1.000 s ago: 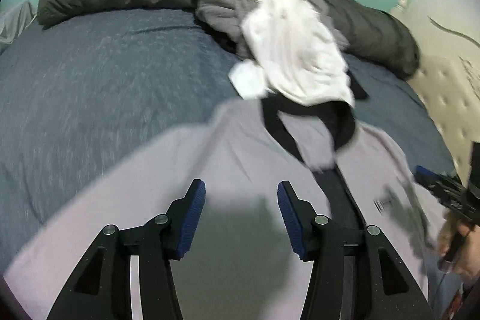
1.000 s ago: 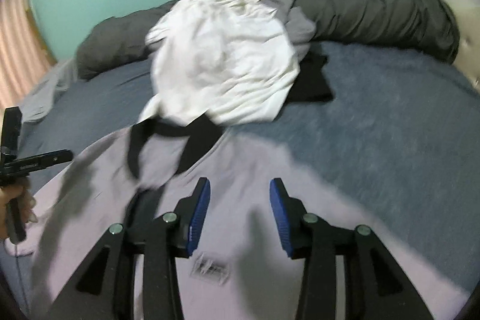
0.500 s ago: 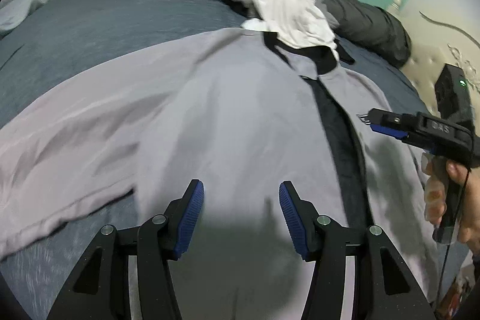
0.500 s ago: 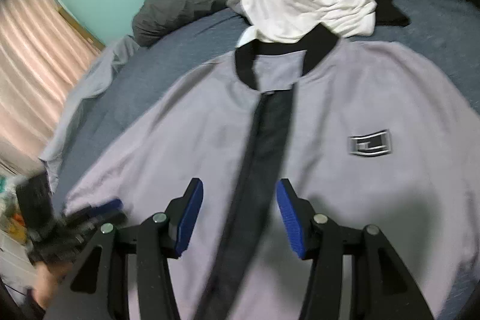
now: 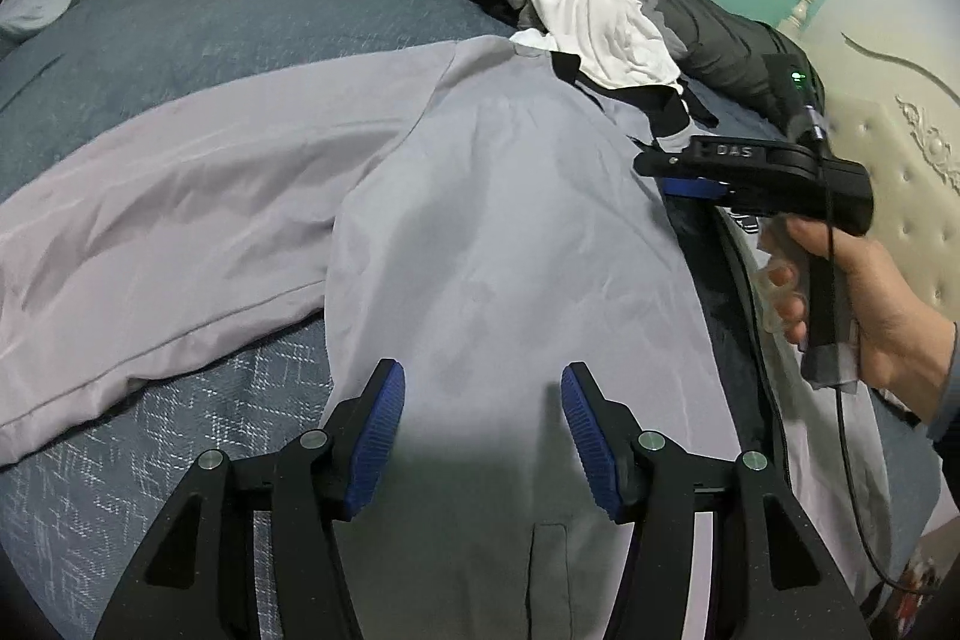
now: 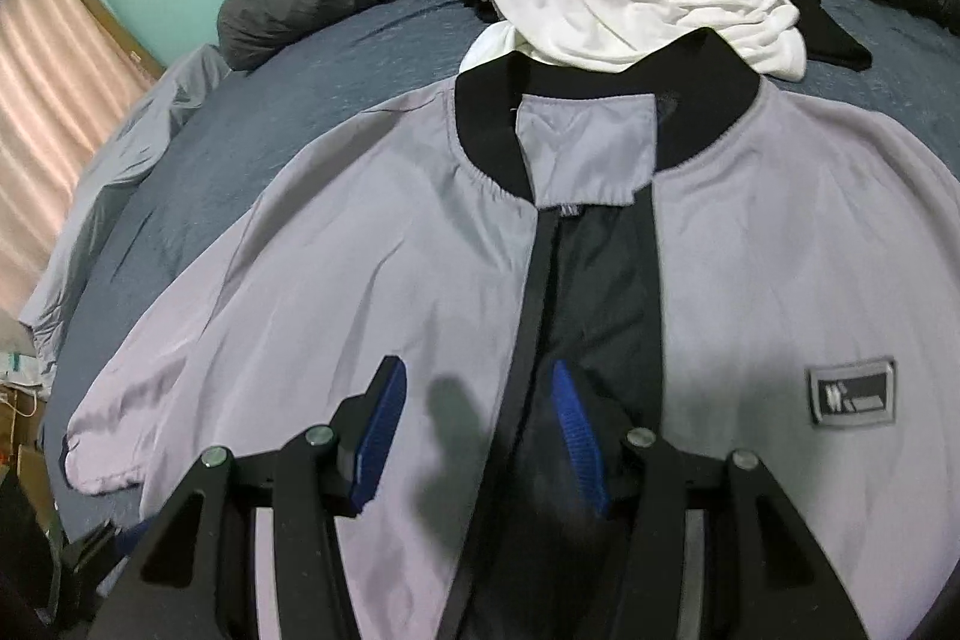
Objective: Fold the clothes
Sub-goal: 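Grasp the black zipper placket with the right gripper and pull it straight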
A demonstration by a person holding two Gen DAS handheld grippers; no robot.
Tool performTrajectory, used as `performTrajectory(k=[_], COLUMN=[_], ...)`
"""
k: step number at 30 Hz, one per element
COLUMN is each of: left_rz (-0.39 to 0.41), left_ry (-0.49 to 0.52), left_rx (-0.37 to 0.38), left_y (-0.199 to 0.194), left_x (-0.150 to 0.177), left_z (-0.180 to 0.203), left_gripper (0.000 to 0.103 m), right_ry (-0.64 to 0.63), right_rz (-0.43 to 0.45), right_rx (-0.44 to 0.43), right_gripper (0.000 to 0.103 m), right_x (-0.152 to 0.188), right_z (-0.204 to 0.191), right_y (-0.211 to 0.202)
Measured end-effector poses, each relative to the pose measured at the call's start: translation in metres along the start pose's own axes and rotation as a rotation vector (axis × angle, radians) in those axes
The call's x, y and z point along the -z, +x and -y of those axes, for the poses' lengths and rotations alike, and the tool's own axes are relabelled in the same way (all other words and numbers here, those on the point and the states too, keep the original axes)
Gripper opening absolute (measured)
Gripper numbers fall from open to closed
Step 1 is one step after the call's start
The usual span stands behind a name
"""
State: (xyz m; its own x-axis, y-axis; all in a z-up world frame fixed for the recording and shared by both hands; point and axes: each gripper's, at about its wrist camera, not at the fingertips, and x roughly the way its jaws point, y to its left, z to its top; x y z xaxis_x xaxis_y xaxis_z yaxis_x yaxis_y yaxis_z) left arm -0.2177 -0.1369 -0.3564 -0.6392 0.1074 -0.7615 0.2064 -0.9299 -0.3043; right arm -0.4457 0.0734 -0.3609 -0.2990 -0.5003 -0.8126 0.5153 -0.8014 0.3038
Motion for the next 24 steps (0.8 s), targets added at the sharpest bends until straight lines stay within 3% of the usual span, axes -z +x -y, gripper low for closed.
performTrajectory(k=[2, 4, 7, 13, 16, 21, 24], left_rz=[-0.001, 0.002, 0.002, 0.002, 0.000, -0.025, -0.032], left_ry=[0.004, 0.005, 0.007, -0.001, -0.007, 0.000, -0.005], left_rx=[-0.003, -0.003, 0.000, 0.003, 0.009, 0.020, 0.023], left_y=[-0.001, -0.003, -0.003, -0.002, -0.002, 0.003, 0.004], left_x=[0.002, 0.004, 0.004, 0.004, 0.004, 0.005, 0.005], left_z=[-0.001, 0.000, 0.000, 0.000, 0.000, 0.002, 0.001], left_gripper=[0.059, 0.059, 0.060, 0.060, 0.060, 0.060, 0.060], right_ry=[-0.002, -0.001, -0.009, -0.103, -0.137, -0.126, -0.070], right_rz=[-0.008, 0.003, 0.039, 0.150, 0.156, 0.029, -0.002], right_rx=[0.011, 0.013, 0.018, -0.006, 0.071, 0.201, 0.178], right_gripper=[0.042, 0.021, 0.004, 0.002, 0.002, 0.002, 0.003], right_x=[-0.002, -0.002, -0.001, 0.002, -0.004, -0.006, -0.002], right_z=[0.000, 0.001, 0.000, -0.022, -0.028, -0.008, 0.008], right_y=[0.006, 0.006, 0.001, -0.031, -0.031, -0.001, 0.007])
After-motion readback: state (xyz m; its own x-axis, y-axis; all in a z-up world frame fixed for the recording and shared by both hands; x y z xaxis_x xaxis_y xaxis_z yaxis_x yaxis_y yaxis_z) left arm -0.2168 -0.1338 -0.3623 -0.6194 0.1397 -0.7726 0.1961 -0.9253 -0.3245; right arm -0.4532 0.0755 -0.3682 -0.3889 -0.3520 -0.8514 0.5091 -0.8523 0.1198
